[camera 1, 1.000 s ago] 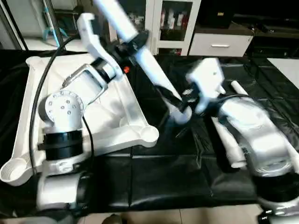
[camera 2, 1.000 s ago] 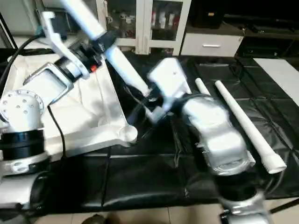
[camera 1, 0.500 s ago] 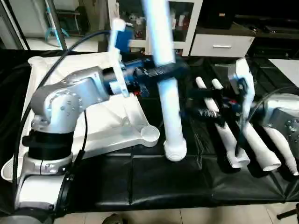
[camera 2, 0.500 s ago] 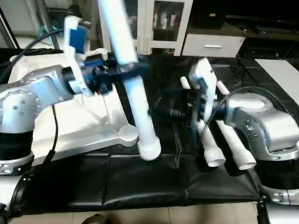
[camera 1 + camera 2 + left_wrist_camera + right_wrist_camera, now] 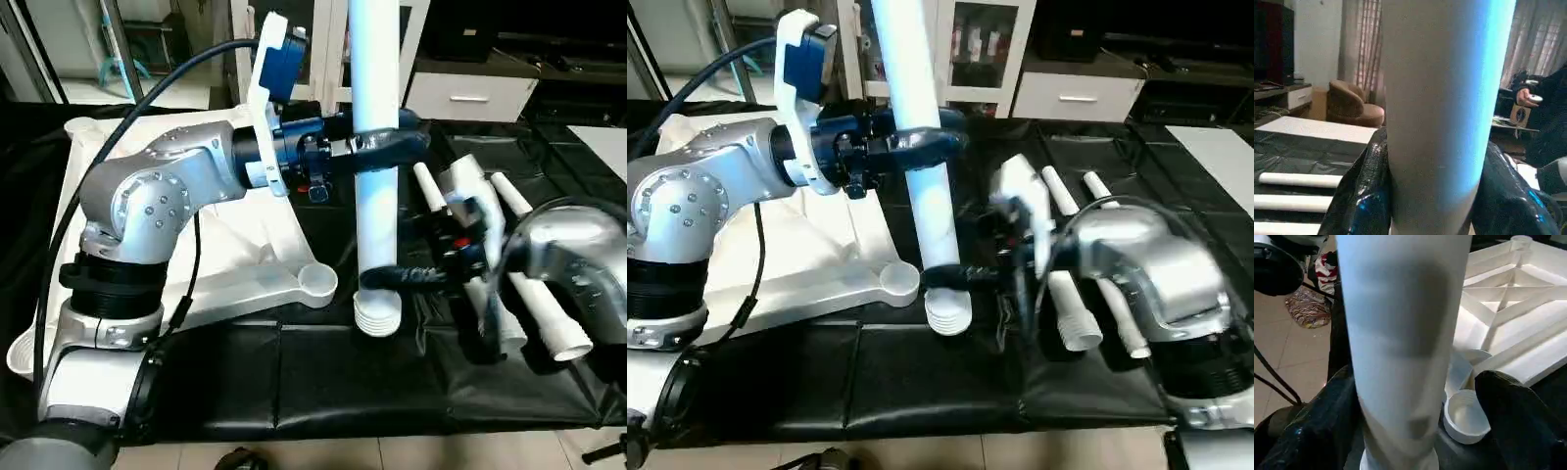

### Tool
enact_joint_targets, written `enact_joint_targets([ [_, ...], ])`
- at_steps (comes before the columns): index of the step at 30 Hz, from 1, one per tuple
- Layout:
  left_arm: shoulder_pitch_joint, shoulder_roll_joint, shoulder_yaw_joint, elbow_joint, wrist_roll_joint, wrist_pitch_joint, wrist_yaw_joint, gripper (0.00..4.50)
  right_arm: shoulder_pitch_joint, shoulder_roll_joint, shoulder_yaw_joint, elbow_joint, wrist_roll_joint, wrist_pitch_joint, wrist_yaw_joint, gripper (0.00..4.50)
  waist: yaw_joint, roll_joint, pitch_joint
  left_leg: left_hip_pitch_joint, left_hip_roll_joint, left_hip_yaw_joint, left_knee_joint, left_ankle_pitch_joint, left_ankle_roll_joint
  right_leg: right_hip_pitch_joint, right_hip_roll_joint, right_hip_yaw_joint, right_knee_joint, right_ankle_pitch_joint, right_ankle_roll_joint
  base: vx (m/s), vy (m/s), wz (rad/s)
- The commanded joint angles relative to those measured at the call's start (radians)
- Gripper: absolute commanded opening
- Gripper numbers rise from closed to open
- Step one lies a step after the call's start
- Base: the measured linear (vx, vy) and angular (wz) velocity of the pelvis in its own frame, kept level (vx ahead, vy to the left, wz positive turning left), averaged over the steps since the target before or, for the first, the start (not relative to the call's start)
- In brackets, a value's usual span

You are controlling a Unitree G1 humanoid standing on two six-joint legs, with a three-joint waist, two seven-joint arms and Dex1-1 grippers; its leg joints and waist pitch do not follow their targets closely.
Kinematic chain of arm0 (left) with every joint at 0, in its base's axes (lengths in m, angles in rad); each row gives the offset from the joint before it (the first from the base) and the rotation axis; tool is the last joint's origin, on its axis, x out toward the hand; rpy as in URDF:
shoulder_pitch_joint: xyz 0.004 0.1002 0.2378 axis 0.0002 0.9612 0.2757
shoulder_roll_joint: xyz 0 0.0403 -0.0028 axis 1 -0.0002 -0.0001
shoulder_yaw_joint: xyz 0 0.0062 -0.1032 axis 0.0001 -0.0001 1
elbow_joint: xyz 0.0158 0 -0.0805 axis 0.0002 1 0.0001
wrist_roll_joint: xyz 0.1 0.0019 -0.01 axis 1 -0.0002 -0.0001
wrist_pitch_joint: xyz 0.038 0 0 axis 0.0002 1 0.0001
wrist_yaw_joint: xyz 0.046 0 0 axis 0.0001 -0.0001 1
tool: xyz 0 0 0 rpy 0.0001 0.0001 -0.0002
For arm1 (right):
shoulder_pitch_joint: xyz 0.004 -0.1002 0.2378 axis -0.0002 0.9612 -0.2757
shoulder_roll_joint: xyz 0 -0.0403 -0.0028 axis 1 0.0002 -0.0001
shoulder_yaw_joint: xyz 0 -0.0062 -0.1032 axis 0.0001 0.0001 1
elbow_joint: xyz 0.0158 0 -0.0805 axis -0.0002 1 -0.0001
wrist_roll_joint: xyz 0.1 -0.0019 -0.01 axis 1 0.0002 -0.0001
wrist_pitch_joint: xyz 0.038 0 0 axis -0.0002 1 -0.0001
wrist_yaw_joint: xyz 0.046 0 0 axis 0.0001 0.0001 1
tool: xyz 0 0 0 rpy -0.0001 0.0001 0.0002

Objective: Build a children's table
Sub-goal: Move to table

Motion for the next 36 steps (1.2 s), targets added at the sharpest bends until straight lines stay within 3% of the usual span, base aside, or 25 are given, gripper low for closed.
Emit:
enact_joint_targets([
  [1, -0.026, 0.004, -0.025, -0.019, -0.004, -0.008, -0.032, 1.72, -0.017, -0.004, 0.009, 0.014, -0.018, -0.025, -0.005, 3.87, 0.001, 0.001, -0.072, 0.031, 0.071, -0.025, -0.063, -0.126, 0.001, 0.041, -0.09, 0.046, -0.073, -0.04, -0.253, 0.0, 0.0, 0.0],
  [25, -0.046, -0.022, -0.044, 0.006, 0.011, -0.027, -0.062, 1.72, 0.022, 0.006, 0.037, -0.01, 0.039, 0.022, 0.032, 1.95, 0.002, 0.002, -0.072, 0.03, 0.071, -0.026, -0.063, -0.142, -0.005, 0.043, -0.091, 0.046, -0.075, -0.055, -0.255, 0.0, 0.0, 0.0],
  [27, -0.047, -0.023, -0.046, 0.004, 0.011, -0.027, -0.063, 1.72, 0.024, 0.009, 0.04, -0.012, 0.035, 0.016, 0.027, 2.59, 0.002, 0.003, -0.072, 0.031, 0.071, -0.026, -0.063, -0.14, -0.004, 0.042, -0.091, 0.046, -0.075, -0.055, -0.253, 0.0, 0.0, 0.0],
  [30, -0.045, -0.021, -0.053, -0.001, 0.014, -0.027, -0.072, 1.72, 0.026, 0.012, 0.047, -0.013, 0.029, 0.009, 0.021, 2.61, 0.002, 0.005, -0.072, 0.031, 0.071, -0.027, -0.063, -0.142, -0.005, 0.042, -0.091, 0.045, -0.075, -0.059, -0.254, 0.0, 0.0, 0.0],
  [32, -0.041, -0.013, -0.064, -0.008, 0.016, -0.026, -0.09, 1.72, 0.027, 0.01, 0.054, -0.013, 0.021, 0.003, 0.018, 2.99, 0.003, 0.008, -0.072, 0.031, 0.071, -0.028, -0.063, -0.148, -0.008, 0.042, -0.091, 0.045, -0.076, -0.065, -0.255, 0.0, 0.0, 0.0],
  [36, -0.04, -0.007, -0.071, -0.008, 0.018, -0.026, -0.102, 1.72, 0.028, 0.006, 0.056, -0.012, 0.022, 0.008, 0.025, 3.05, 0.002, 0.006, -0.072, 0.032, 0.071, -0.027, -0.064, -0.154, -0.012, 0.042, -0.091, 0.046, -0.077, -0.064, -0.254, 0.0, 0.0, 0.0],
])
